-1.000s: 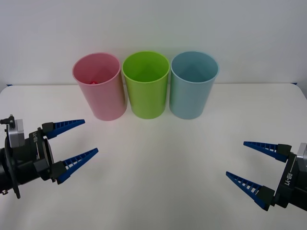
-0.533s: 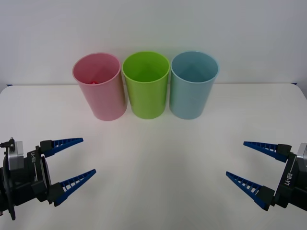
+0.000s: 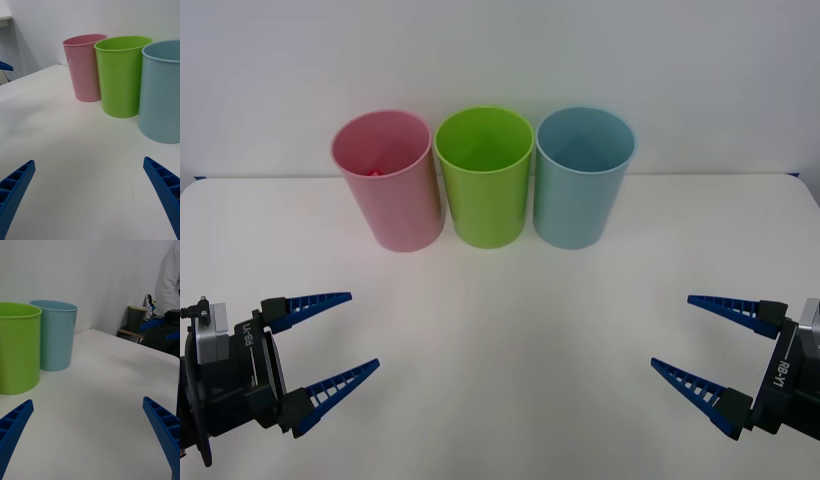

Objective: Put cans in the blue bin and PET bottles in the pink bin and trash in the green bin.

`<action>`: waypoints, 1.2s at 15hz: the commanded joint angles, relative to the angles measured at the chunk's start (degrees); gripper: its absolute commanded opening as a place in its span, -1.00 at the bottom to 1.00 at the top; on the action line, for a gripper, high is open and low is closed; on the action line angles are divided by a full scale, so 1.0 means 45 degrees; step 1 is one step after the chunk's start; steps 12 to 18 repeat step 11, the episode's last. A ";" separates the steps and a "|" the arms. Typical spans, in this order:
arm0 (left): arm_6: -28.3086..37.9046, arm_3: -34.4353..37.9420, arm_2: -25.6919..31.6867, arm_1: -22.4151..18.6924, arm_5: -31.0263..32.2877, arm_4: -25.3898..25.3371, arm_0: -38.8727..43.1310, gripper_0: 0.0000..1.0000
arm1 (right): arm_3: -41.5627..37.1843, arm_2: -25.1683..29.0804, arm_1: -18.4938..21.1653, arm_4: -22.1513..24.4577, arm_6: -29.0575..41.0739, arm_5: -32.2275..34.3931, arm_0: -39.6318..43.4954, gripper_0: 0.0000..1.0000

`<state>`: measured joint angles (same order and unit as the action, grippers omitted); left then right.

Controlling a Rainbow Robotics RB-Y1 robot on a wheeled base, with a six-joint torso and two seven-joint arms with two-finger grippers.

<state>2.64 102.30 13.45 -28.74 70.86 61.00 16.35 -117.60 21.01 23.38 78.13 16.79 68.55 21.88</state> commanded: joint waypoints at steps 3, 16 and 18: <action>-0.0001 0.0001 -0.0001 0.0000 -0.0004 -0.0002 0.0000 1.00 | 0.0000 0.0000 0.0000 0.0000 0.0000 0.0000 0.0000 1.00; -0.0001 0.0001 -0.0001 0.0000 -0.0004 -0.0002 0.0000 1.00 | 0.0000 0.0000 0.0000 0.0000 0.0000 0.0000 0.0000 1.00; -0.0001 0.0001 -0.0001 0.0000 -0.0004 -0.0002 0.0000 1.00 | 0.0000 0.0000 0.0000 0.0000 0.0000 0.0000 0.0000 1.00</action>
